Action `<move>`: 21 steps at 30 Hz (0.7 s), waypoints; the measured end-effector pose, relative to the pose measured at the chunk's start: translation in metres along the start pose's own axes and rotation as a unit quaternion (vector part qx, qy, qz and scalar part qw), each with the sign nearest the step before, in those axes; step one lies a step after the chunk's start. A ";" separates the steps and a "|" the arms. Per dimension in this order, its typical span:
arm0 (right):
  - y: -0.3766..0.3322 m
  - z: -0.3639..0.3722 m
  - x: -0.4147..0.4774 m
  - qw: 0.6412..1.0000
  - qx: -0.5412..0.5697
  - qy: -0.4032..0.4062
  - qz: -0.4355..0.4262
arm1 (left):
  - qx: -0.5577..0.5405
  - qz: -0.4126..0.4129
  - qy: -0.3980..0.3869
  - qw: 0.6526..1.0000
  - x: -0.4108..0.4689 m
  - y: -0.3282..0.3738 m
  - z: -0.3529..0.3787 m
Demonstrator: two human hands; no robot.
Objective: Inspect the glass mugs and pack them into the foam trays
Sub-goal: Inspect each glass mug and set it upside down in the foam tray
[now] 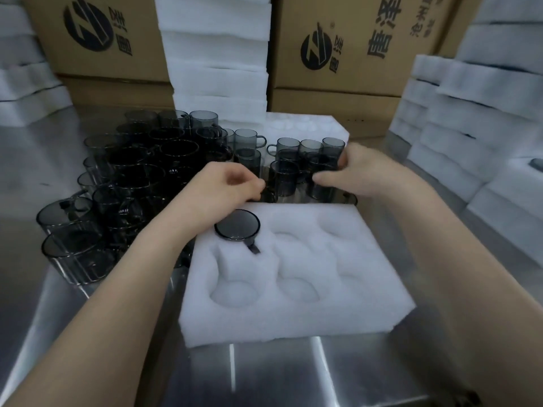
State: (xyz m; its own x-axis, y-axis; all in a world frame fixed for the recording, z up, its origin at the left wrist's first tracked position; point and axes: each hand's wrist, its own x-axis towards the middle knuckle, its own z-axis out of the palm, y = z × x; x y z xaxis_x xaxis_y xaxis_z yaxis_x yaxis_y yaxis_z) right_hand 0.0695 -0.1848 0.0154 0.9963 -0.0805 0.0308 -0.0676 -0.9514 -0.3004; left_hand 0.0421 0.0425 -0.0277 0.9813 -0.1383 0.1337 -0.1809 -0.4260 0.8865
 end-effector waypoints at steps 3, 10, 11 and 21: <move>0.010 0.014 0.006 0.994 0.008 -0.102 0.040 | 0.112 0.014 -0.029 0.993 -0.002 -0.002 0.004; 0.018 0.008 0.009 0.990 0.132 0.037 0.030 | 0.148 0.036 -0.012 0.988 -0.001 -0.003 0.006; 0.016 0.005 0.008 0.981 0.182 0.073 0.001 | 0.152 0.045 -0.001 0.987 0.000 -0.003 0.007; -0.031 0.032 -0.005 0.814 0.542 -0.136 -0.157 | 0.028 0.128 0.018 0.991 0.009 0.007 0.010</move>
State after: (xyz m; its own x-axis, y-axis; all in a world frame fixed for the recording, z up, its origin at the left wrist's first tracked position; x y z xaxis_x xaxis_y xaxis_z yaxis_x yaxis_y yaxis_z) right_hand 0.0687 -0.1458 -0.0057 0.9401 0.3256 0.1012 0.1335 -0.0782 -0.9880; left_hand 0.0489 0.0299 -0.0250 0.9041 -0.2170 0.3680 -0.4270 -0.4292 0.7959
